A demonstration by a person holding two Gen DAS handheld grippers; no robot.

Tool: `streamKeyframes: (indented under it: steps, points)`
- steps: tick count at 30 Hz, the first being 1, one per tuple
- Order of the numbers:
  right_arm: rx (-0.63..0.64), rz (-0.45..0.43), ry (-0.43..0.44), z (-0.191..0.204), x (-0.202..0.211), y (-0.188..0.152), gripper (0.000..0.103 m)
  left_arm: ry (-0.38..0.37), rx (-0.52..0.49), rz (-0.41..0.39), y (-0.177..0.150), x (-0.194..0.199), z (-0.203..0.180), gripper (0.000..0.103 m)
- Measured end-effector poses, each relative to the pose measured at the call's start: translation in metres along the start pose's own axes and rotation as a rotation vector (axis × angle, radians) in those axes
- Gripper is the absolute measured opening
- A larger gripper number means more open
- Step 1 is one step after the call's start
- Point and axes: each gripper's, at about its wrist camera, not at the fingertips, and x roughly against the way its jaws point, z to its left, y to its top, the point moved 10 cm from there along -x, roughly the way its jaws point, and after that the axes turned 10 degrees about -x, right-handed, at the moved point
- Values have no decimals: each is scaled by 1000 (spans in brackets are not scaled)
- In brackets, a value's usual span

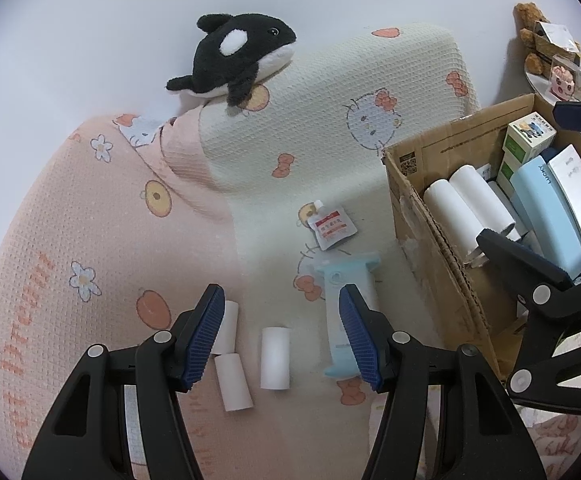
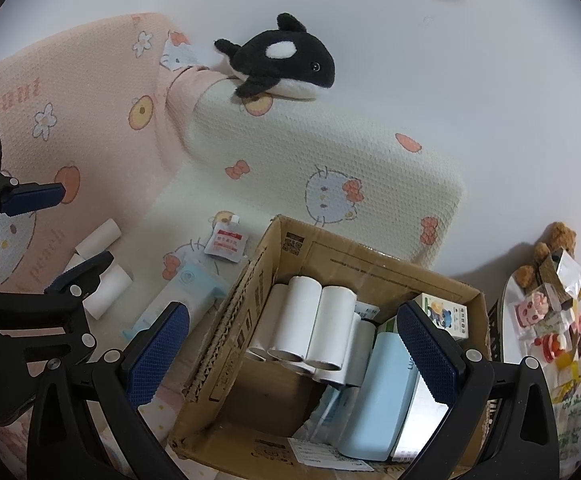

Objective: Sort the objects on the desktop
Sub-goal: 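Move the right tool toward the white paper tubes on the cushion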

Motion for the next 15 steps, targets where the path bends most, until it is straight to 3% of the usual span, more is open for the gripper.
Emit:
streamKeyframes:
  steps: [9,15]
  points:
    - [16,11,-80,0,-2,2,103,-66,27,-5,-4,-6,3,64]
    - [66,8,-70,27,-1,8,103,-64,97,7,-20,-15,28,64]
